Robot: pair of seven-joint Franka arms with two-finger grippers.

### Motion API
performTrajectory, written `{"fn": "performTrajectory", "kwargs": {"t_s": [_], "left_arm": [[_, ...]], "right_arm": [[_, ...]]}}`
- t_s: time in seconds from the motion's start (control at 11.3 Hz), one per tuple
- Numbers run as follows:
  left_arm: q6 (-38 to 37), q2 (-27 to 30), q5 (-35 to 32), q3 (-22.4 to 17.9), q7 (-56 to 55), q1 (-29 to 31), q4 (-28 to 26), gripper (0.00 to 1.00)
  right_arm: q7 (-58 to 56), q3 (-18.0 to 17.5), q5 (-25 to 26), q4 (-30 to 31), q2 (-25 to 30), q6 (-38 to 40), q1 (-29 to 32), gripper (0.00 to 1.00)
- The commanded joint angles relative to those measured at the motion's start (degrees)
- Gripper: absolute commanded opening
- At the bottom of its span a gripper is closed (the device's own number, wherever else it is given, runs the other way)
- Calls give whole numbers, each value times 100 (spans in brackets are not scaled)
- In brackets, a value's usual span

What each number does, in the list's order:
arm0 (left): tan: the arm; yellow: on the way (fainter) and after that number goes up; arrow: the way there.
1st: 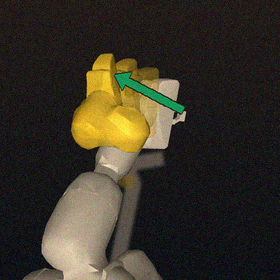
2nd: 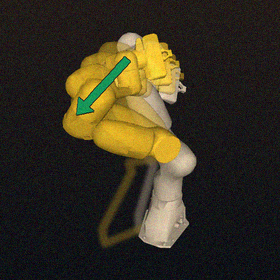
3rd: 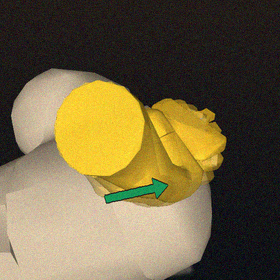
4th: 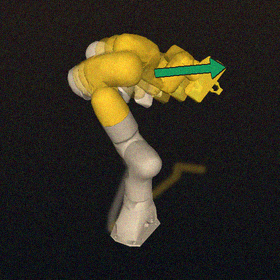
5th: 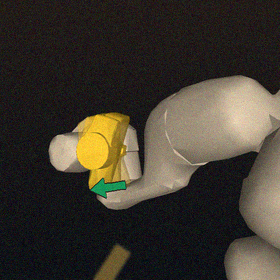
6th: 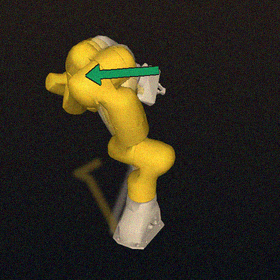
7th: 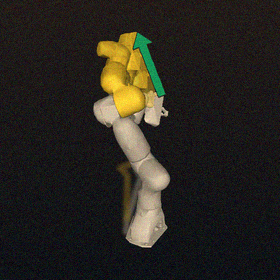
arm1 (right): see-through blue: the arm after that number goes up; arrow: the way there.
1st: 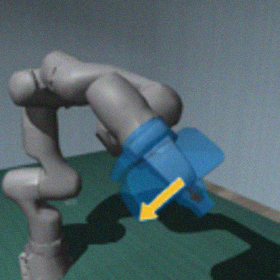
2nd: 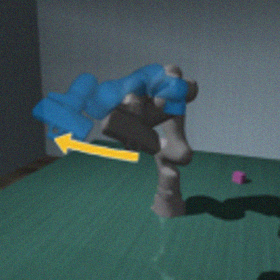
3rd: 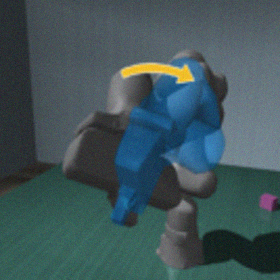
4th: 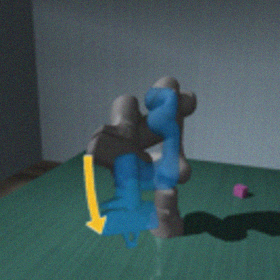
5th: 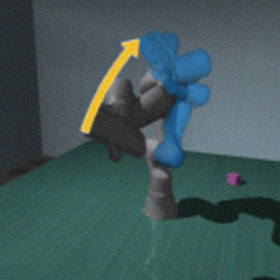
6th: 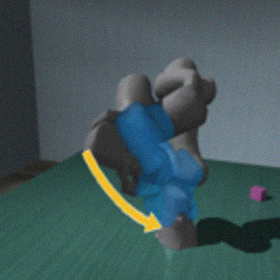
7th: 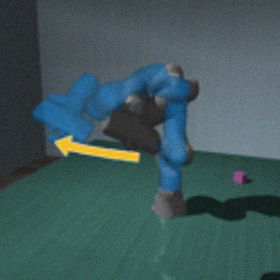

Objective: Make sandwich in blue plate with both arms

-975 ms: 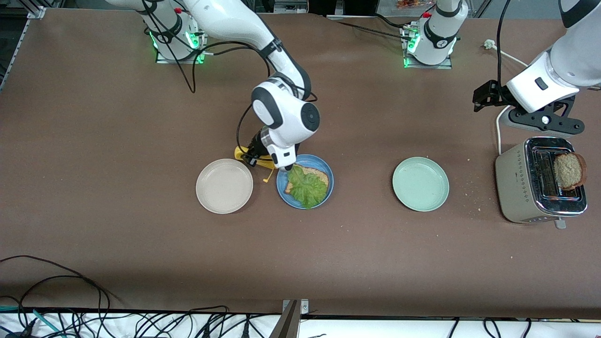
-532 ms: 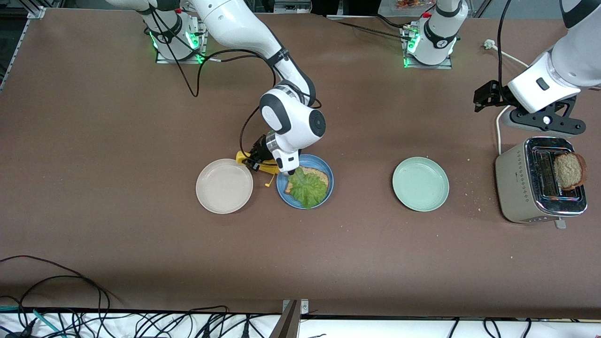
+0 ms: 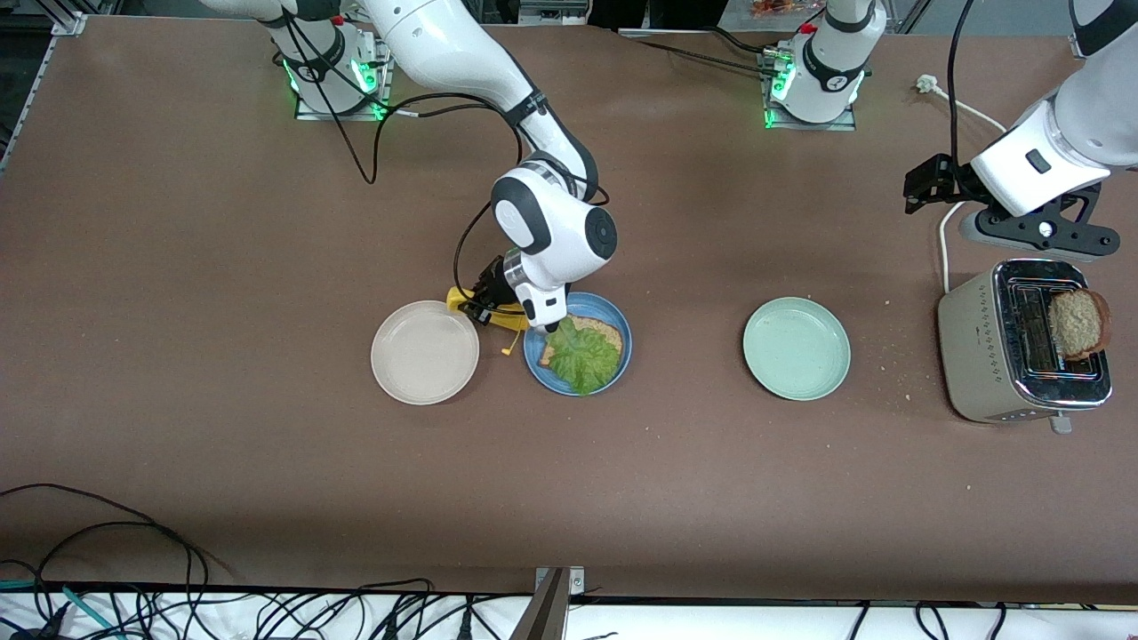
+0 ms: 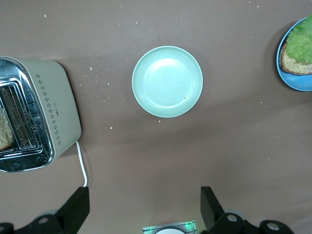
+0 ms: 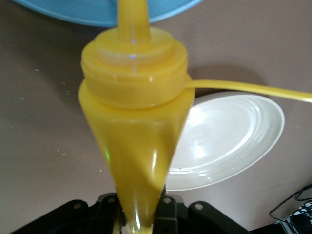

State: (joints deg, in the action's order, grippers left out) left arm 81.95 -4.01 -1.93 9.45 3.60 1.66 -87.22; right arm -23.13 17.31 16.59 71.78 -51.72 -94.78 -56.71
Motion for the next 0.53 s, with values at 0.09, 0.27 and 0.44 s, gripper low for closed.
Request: {"fn": "performTrajectory", "kwargs": {"t_s": [0.09, 0.27, 0.44], "left_arm": [[-47, -29, 44, 13, -17, 36, 109, 100], [-47, -29, 44, 13, -17, 36, 118, 100], [-47, -29, 44, 13, -17, 36, 109, 100]], "right_arm": [[-671, -429, -916, 527, 1161, -197, 1333, 0], [-1821, -1331, -1403, 565, 1471, -216, 2772, 0], [-2605, -1835, -1886, 495, 1481, -207, 3785, 0]]}}
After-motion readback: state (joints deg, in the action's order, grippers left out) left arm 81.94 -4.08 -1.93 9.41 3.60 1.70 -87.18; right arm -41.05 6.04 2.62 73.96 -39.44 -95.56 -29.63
